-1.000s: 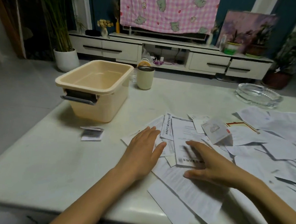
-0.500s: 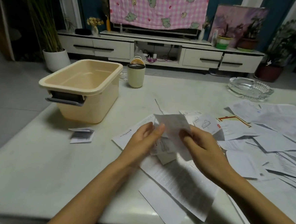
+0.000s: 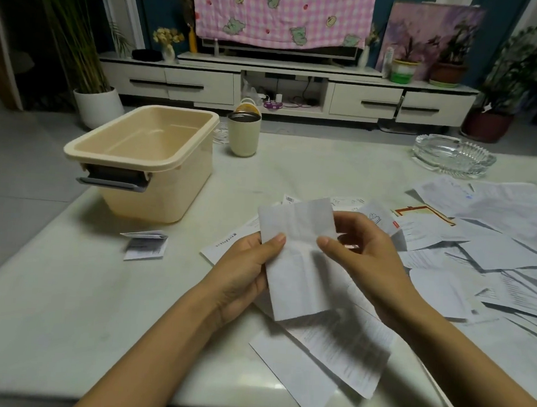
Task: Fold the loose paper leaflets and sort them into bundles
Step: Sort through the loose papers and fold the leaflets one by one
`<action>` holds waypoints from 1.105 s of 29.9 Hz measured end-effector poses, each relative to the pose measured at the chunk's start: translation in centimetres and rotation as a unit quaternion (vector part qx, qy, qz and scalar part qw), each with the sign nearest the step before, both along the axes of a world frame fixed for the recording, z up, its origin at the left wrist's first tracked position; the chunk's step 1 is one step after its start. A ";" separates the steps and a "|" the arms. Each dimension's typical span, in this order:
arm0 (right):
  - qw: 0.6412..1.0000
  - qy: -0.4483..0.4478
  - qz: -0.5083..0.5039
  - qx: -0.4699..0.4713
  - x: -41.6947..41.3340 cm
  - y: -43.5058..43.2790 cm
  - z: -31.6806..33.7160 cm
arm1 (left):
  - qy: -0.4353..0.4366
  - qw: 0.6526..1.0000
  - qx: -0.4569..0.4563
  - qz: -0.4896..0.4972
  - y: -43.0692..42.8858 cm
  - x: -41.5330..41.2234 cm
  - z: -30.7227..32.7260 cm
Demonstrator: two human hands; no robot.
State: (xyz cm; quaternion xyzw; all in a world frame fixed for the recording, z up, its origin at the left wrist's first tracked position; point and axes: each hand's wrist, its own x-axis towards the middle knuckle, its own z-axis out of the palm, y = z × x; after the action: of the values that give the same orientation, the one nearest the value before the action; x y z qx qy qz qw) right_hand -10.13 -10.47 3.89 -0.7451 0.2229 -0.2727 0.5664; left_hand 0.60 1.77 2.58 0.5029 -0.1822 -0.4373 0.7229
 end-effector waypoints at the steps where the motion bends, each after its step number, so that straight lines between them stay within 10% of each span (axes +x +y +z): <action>1: 1.000 0.008 -0.015 -0.001 -0.1 -0.4 -0.1 | 0.006 1.000 -0.001 0.005 0.0 0.1 0.1; 8: 0.964 0.084 0.104 0.232 0.3 -1.6 -0.4 | 0.004 1.000 0.016 -0.005 0.1 -0.2 0.4; 19: 0.966 0.063 0.086 0.234 0.7 -1.8 -0.6 | -0.084 0.986 0.124 0.080 0.0 0.1 -0.2; 28: 0.983 0.035 0.071 0.165 0.6 -1.2 -0.6 | 0.149 0.985 0.032 0.075 -0.1 0.5 0.4; 33: 0.995 0.014 0.067 0.073 0.7 -0.6 -0.7 | 0.019 0.993 0.118 0.009 0.0 -0.3 -0.3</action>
State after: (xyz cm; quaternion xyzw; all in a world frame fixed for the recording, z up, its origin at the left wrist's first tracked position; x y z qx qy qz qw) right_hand -9.40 -11.08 3.21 -0.7189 0.1994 -0.2066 0.6330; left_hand 0.32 1.77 2.33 0.5781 -0.1107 -0.4585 0.6658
